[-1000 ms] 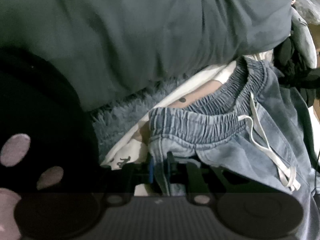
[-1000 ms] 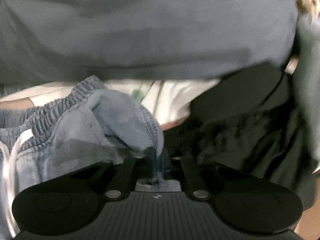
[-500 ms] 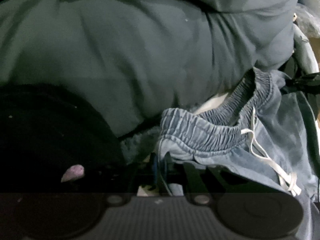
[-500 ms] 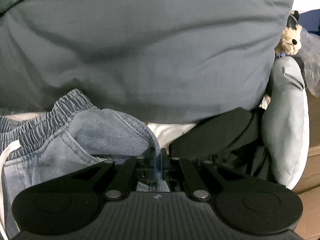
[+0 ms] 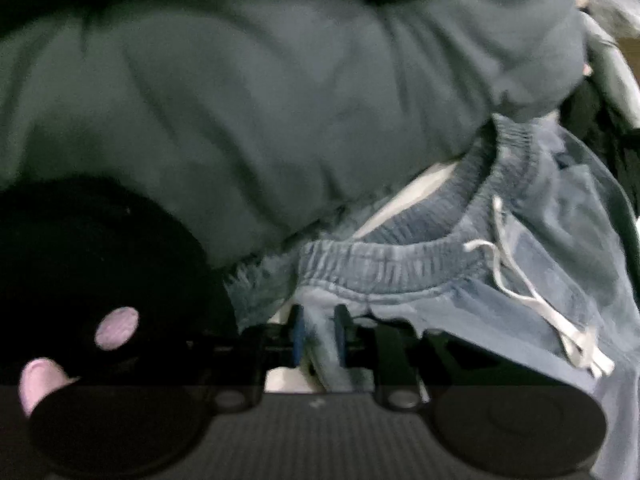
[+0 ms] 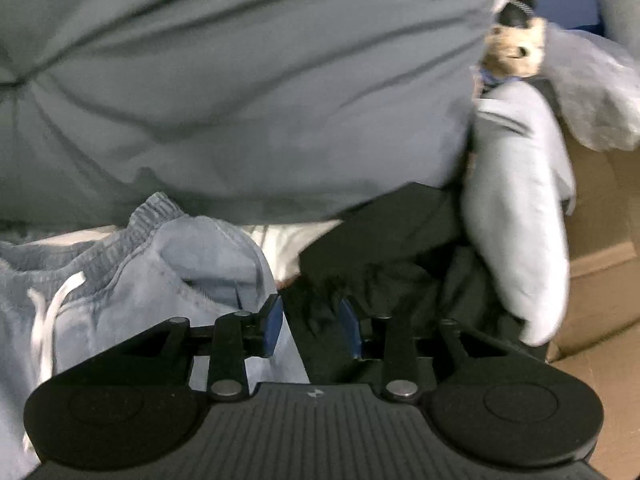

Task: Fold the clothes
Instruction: 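Open both grippers and release the jeans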

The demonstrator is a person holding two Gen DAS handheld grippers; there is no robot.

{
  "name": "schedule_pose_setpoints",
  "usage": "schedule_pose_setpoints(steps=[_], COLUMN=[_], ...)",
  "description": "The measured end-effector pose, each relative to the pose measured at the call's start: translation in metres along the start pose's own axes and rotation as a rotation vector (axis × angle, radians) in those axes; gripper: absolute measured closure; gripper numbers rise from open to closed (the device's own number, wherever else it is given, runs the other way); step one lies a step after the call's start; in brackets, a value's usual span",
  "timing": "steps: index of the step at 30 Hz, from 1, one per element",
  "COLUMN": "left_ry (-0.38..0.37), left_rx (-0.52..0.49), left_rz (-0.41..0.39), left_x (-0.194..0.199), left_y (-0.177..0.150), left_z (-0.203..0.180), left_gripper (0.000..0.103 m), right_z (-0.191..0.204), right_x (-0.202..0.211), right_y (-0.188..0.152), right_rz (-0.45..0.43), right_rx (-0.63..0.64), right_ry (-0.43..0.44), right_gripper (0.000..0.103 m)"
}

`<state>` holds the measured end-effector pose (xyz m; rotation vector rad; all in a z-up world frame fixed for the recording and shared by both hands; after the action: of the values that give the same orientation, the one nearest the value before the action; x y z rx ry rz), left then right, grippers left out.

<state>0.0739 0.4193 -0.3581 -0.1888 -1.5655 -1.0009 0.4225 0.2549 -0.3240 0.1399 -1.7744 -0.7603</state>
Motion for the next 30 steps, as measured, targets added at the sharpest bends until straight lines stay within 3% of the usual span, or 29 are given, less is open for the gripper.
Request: schedule_pose_setpoints(steps=[2, 5, 12, 17, 22, 30], left_ry=[0.005, -0.027, -0.141, -0.213, -0.264, -0.271], left_rx=[-0.004, -0.007, -0.081, -0.128, -0.177, -0.188], left_rz=[-0.022, -0.056, -0.073, -0.072, -0.07, -0.079], left_x=[0.011, 0.025, 0.037, 0.048, 0.063, 0.082], left_y=[-0.002, -0.004, -0.009, -0.02, -0.032, -0.05], left_z=[-0.002, -0.016, -0.063, -0.088, -0.103, -0.117], left_gripper=[0.081, 0.068, 0.067, 0.065, 0.061, 0.061], right_z=[-0.009, -0.024, -0.054, -0.061, -0.04, -0.008], right_x=[0.02, 0.051, 0.129, 0.166, 0.187, 0.193], right_y=[-0.017, -0.05, -0.144, -0.194, -0.234, -0.281], right_rz=[-0.009, -0.014, 0.012, 0.008, 0.05, 0.176], right_rx=[-0.02, -0.071, -0.206, -0.38, -0.388, -0.293], right_ry=[0.006, 0.014, -0.038, -0.076, -0.082, 0.016], right_gripper=[0.062, 0.061, 0.061, 0.061, 0.061, 0.061])
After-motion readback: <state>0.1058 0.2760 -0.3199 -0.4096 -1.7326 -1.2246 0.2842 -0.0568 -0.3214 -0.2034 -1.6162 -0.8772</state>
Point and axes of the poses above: each gripper's, at about its wrist camera, not at the fingertips, and x roughly against the way its jaws point, z to its left, y to its top, the point moved 3 cm from there along -x, roughly the way its jaws point, and after that the axes turned 6 degrees about y, right-handed, at the moved point
